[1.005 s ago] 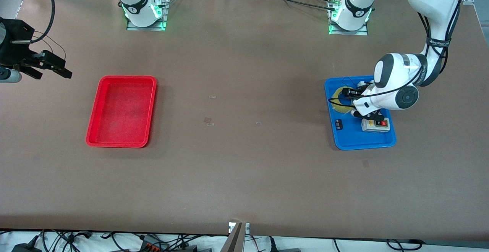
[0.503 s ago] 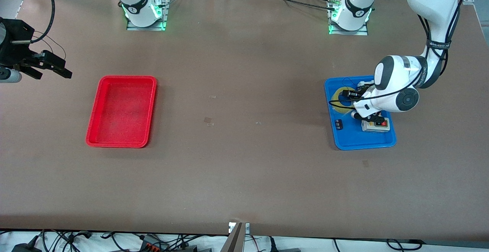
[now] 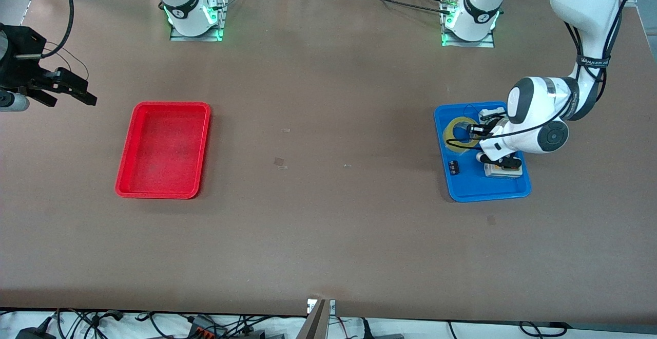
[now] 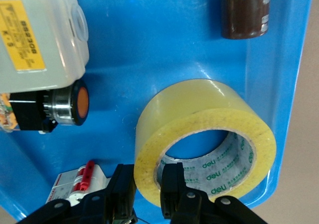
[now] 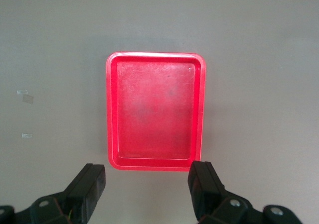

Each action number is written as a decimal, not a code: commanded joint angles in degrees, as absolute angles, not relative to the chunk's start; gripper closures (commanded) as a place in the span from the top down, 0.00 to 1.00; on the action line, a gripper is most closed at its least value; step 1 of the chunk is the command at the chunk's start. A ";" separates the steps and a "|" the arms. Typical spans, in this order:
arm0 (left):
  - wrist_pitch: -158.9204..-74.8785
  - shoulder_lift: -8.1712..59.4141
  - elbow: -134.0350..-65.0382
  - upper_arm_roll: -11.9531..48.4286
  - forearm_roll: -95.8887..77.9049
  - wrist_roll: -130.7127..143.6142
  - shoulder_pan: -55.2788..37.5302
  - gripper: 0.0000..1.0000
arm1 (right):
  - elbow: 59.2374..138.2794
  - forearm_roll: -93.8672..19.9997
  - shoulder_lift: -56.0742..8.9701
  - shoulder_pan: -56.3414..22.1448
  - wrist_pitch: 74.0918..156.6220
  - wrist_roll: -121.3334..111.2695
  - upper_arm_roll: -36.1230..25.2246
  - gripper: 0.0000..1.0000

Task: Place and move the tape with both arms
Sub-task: 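Lower the left gripper and grasp the tape roll's rim, then carry the tape to mid-table with the left gripper while the right gripper approaches, then set the tape down, release it, and grasp it with the right gripper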

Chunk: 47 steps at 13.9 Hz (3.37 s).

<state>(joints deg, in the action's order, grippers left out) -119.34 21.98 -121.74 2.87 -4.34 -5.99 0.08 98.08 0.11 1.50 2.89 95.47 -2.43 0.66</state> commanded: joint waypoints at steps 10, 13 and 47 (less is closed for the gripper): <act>-96.51 28.83 -99.85 3.69 -4.92 -1.61 -1.40 0.00 | 97.12 -0.79 1.67 3.08 94.04 -2.55 1.41 1.00; -96.42 29.00 -95.90 3.78 -6.84 10.15 -8.41 0.00 | 97.12 -3.33 1.41 2.99 94.31 -2.02 1.32 1.00; -88.86 22.87 -82.68 0.26 -6.95 41.69 -15.13 1.00 | 97.12 -6.77 -26.88 -28.73 120.56 18.01 1.32 1.00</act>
<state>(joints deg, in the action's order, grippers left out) -88.74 28.31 -75.75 -0.40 -9.09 47.26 -16.82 98.23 -6.20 -24.02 -26.41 117.55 15.97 1.67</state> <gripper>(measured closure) 0.000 0.000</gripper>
